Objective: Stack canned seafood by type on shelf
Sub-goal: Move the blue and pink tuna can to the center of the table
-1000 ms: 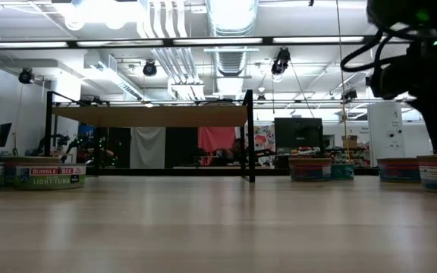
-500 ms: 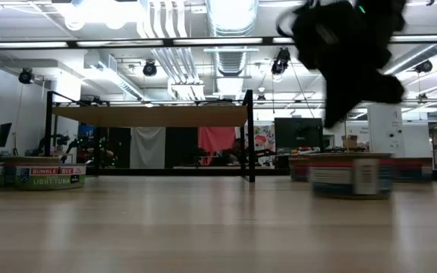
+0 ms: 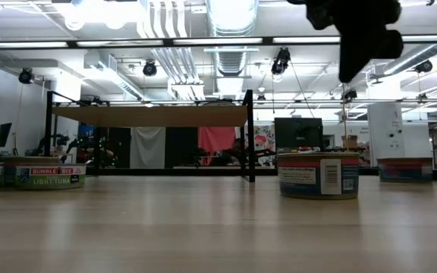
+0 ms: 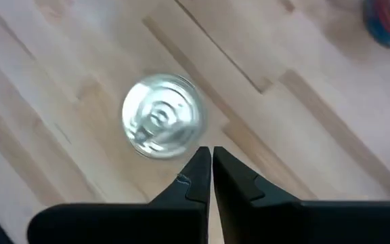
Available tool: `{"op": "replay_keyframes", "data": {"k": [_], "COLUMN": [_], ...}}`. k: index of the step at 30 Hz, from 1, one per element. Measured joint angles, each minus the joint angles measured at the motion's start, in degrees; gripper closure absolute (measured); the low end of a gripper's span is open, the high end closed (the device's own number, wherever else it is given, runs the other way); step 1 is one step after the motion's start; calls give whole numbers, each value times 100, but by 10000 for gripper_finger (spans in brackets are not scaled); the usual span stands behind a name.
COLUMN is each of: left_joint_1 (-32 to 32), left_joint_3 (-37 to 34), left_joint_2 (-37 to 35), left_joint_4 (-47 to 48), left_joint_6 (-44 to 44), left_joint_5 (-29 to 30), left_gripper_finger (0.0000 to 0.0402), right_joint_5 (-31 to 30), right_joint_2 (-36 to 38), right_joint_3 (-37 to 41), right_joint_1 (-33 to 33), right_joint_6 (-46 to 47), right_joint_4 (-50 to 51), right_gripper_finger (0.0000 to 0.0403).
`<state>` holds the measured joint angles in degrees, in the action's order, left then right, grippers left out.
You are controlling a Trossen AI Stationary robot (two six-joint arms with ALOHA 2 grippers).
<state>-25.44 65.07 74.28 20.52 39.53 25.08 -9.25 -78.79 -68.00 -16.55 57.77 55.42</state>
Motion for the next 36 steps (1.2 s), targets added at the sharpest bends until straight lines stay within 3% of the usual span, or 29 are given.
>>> {"op": "replay_keyframes", "data": {"k": [3,8,14,20,25,31,36], "left_joint_1": [146,269,308,431,695,873,884], "left_joint_3": [-674,-1464,-1811,-1981,-2013,-1988,-1988], "left_joint_2": [90,233,301,470,765,1407,1946], "left_joint_4": [-933,-2508,-2775,-2800,-2875,-3946,-4830], "left_joint_6": [49,53,296,733,902,838,839], "left_joint_5": [10,40,92,55,-472,-1152,-1633], "left_gripper_finger": [325,325,325,325,325,325,325], "right_joint_5": [-147,83,370,136,-47,-86,-91], "right_joint_2": [154,217,18,-211,-618,-942,-839], "right_joint_3": [428,1401,2156,2194,2167,2163,2152], "right_joint_1": [109,299,51,-10,70,72,85], "right_joint_6": [-99,539,1640,1926,1774,1720,1723], "right_joint_4": [-314,-1579,-2577,-2776,-3264,-4493,-4065], "right_gripper_finger": [394,394,394,394,394,394,394]}}
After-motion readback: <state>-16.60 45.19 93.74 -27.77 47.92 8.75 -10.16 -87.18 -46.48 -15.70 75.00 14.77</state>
